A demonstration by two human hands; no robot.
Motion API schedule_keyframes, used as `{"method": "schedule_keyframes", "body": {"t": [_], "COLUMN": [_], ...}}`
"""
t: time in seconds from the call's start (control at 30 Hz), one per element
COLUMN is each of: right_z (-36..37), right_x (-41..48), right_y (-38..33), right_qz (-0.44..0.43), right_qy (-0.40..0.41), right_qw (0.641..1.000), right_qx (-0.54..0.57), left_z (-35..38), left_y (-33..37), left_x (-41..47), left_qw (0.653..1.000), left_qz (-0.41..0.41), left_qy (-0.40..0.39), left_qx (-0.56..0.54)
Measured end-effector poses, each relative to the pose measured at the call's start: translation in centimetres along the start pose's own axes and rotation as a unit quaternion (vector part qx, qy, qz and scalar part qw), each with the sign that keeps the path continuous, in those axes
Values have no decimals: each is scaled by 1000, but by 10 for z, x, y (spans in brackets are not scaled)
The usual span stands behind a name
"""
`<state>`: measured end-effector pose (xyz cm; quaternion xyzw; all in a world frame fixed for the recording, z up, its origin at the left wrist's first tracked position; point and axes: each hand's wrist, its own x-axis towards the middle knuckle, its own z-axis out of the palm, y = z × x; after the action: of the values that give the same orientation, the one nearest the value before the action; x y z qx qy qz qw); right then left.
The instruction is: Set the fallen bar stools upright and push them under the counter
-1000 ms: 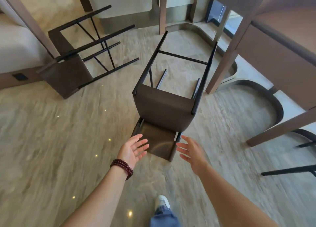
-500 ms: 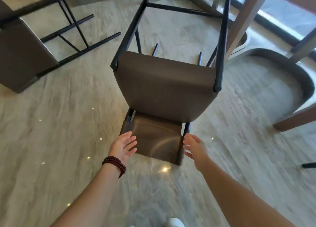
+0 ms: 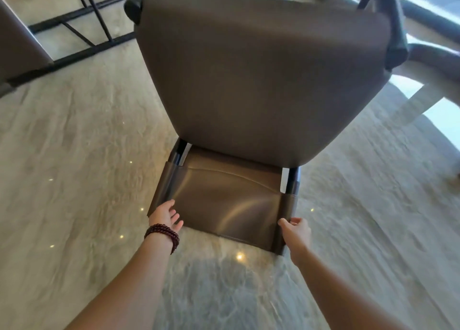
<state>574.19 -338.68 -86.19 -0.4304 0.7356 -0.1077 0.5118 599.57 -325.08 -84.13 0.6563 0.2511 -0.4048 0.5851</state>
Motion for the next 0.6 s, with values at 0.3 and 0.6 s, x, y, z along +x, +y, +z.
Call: {"method": "schedule_keyframes", "body": {"t": [0.3, 0.6], "right_z": [11, 16], "right_x": [15, 16], "right_y": [12, 9], "right_qz": [47, 87], "right_qy": [-17, -34], "right_qw": [998, 996], "right_qx": [-36, -1], "left_z": [-30, -29], "left_y": [-5, 17], "left_x": [35, 50], "left_qw": [996, 994], "left_qz": [-27, -76], "left_qy": [62, 33], "left_qx": [-53, -71]}}
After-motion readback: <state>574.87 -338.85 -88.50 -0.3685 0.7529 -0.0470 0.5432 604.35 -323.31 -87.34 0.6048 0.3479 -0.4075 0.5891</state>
